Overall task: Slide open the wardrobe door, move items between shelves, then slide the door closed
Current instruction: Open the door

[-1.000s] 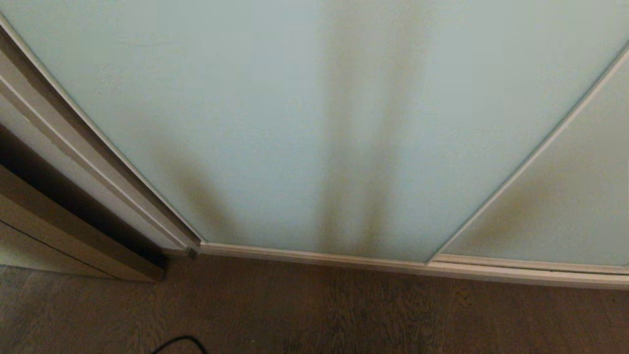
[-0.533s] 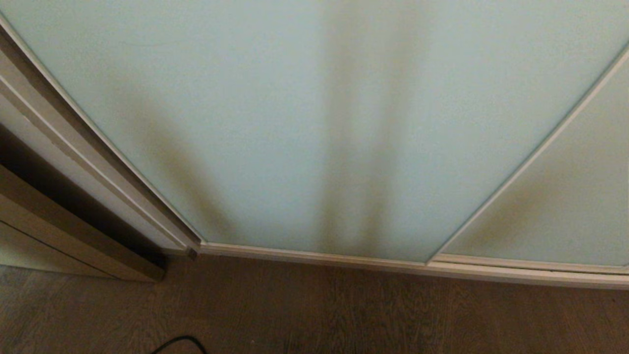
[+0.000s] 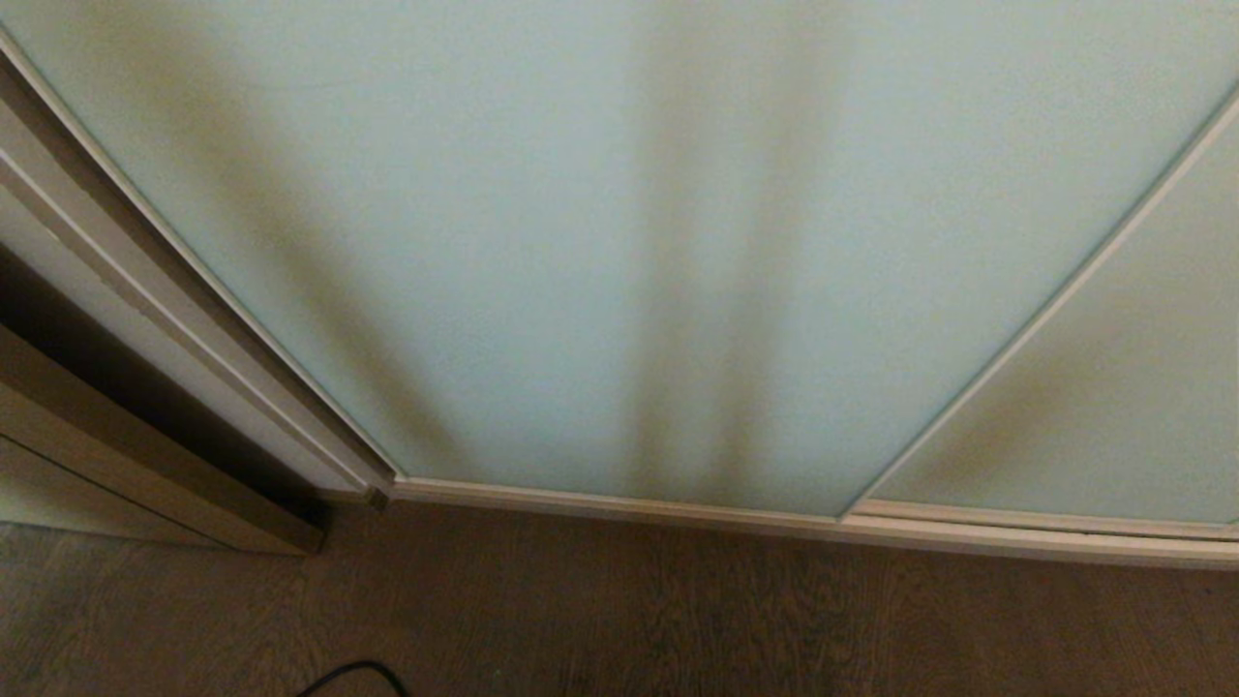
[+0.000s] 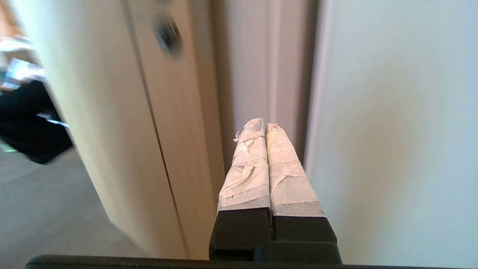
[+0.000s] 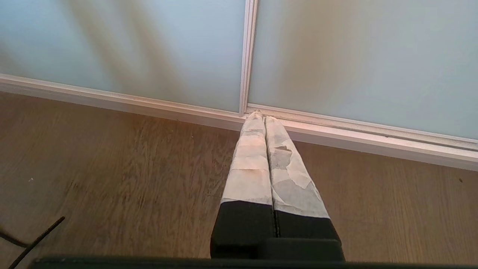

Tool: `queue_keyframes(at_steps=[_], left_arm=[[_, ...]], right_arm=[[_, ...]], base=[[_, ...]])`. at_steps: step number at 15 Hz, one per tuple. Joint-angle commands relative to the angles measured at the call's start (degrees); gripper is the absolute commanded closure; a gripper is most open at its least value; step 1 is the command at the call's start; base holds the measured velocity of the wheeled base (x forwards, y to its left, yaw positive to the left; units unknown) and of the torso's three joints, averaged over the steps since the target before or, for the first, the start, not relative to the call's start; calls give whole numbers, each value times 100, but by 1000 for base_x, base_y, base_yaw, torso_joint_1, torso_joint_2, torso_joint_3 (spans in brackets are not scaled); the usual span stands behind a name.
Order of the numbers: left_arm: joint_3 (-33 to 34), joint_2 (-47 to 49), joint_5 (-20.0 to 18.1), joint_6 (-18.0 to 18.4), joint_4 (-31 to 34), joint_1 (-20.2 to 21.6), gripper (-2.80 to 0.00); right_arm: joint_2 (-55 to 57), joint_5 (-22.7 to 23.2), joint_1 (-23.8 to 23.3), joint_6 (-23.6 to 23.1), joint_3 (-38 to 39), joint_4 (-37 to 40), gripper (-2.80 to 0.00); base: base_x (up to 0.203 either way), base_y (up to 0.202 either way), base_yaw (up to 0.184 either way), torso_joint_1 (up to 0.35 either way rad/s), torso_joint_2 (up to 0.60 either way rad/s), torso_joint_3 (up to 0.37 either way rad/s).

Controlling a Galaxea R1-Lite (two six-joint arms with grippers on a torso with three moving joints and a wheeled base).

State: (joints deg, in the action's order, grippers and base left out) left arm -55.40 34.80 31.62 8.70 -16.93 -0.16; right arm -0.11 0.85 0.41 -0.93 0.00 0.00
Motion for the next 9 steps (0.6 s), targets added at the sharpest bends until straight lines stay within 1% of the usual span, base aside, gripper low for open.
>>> queue_keyframes(at_steps=[1,3,5,9], left_arm=[[-585,1229,360,38,-541,4,0],[-744,1720,600,60,-922,6,0],[-793,1995,764,53,-1152,7,0],[-736,2112,823,52,-1132,16,0]], right_arm=[[-7,3,2,-4,9,0,0],[-7,3,2,-4,9,0,0],[-7,3,2,-4,9,0,0],[-7,3,2,-4,9,0,0]], base=[[0,0,0,0,0,0],[0,0,0,0,0,0],[0,0,0,0,0,0],[0,0,0,0,0,0]])
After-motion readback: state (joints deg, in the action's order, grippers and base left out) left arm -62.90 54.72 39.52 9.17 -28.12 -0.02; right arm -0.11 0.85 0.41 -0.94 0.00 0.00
